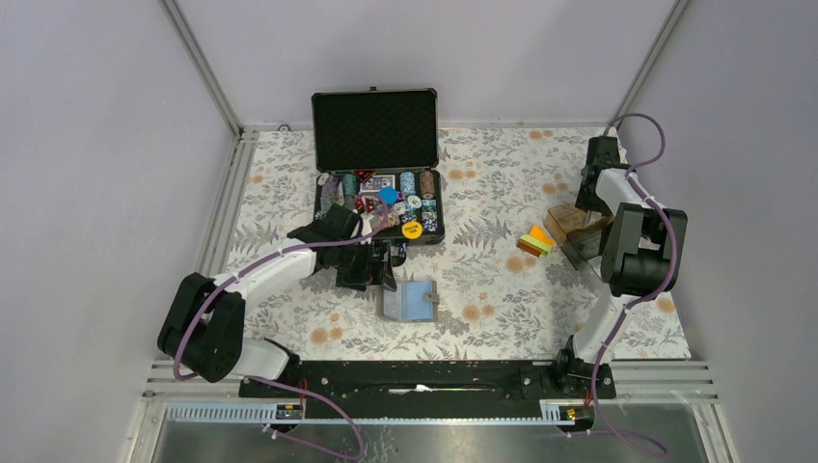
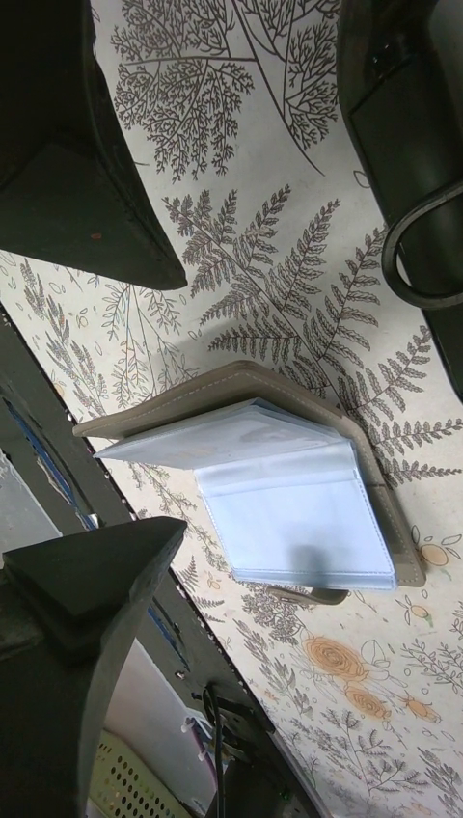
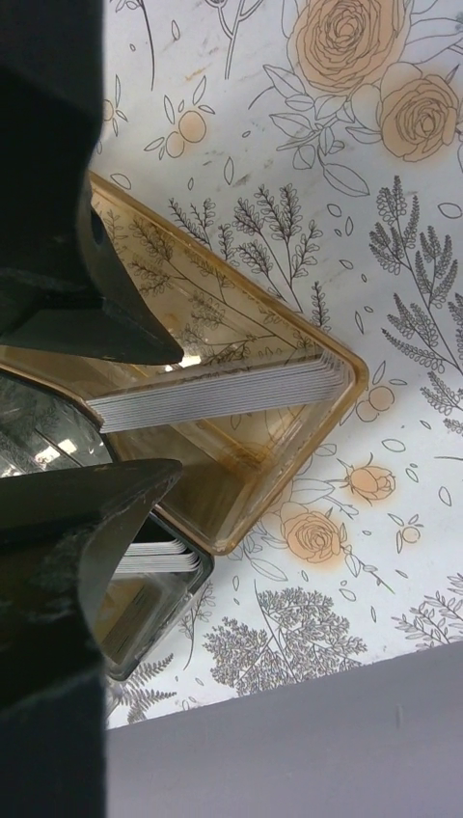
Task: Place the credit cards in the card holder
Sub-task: Pick up the credit card from the storage box.
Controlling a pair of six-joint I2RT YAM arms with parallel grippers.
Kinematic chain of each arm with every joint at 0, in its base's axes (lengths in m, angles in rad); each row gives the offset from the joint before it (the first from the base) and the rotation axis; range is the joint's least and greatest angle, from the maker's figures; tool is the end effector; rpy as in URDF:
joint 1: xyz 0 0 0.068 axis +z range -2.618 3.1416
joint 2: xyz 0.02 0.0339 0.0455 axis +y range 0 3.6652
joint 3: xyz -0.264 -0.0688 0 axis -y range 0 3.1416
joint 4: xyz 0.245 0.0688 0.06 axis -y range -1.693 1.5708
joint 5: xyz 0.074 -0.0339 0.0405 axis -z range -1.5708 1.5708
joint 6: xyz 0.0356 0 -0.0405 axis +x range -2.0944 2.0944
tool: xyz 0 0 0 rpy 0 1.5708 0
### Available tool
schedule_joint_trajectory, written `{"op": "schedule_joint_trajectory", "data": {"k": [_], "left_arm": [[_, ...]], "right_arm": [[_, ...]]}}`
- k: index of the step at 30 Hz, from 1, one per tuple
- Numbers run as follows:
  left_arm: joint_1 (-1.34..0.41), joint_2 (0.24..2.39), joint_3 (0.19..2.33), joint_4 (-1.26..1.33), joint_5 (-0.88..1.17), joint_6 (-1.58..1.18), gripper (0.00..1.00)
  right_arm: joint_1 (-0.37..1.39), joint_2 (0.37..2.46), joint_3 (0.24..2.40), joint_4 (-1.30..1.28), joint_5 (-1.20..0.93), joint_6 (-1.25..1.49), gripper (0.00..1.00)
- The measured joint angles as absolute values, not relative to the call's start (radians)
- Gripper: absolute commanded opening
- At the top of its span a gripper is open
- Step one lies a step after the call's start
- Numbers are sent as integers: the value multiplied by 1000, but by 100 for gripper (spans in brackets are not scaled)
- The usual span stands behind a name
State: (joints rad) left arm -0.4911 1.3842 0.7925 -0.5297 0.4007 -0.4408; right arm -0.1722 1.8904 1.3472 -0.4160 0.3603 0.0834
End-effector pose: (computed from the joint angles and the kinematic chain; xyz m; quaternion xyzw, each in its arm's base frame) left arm 0.2176 -0.1321 0.1899 0.0684 0.9539 -0.2714 0.1079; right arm 0.3972 -0.0818 0.2010 0.1731 0.9236 -0.1838 0.2883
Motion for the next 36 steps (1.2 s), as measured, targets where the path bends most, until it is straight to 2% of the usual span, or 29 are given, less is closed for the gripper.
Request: {"op": "schedule_joint_trajectory", "data": {"k": [22,36], "left_arm": [[-496,1384,793,-530,408,-441,92],[-497,1384,798,-530,409,-441,92]], "right_arm": [[-172,1890,1368,-435,408,77,40],[-171,1890,1372,-436,401,79,27]]}}
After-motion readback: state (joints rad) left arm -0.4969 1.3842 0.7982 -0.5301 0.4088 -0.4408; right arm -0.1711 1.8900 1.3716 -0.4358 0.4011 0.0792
